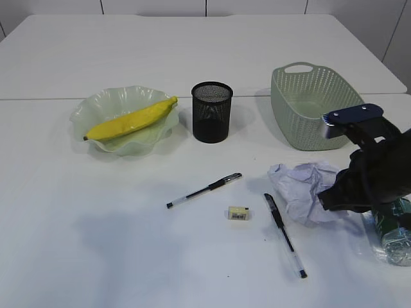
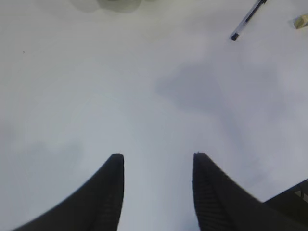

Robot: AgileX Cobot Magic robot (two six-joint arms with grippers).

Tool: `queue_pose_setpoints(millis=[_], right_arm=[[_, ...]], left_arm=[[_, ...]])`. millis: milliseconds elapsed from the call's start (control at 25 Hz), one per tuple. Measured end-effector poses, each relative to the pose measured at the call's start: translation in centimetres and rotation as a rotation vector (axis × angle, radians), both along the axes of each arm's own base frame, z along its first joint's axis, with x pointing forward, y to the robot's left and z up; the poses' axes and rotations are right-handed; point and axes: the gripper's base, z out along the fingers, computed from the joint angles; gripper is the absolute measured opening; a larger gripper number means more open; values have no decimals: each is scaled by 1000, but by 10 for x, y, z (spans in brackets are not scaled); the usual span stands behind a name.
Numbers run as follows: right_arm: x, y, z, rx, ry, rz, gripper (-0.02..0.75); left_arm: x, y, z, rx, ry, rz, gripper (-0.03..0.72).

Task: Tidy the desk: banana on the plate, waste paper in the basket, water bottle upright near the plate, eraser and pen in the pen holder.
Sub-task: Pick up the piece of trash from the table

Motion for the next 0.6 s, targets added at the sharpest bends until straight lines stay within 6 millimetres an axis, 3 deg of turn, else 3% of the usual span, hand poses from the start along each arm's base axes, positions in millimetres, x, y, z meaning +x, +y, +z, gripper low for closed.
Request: queue_pose_setpoints(millis=[600], right_arm=[[-30,-5,66,26,-174,34,-15]], left_arm=[[0,0,0,2,-1,0,328]])
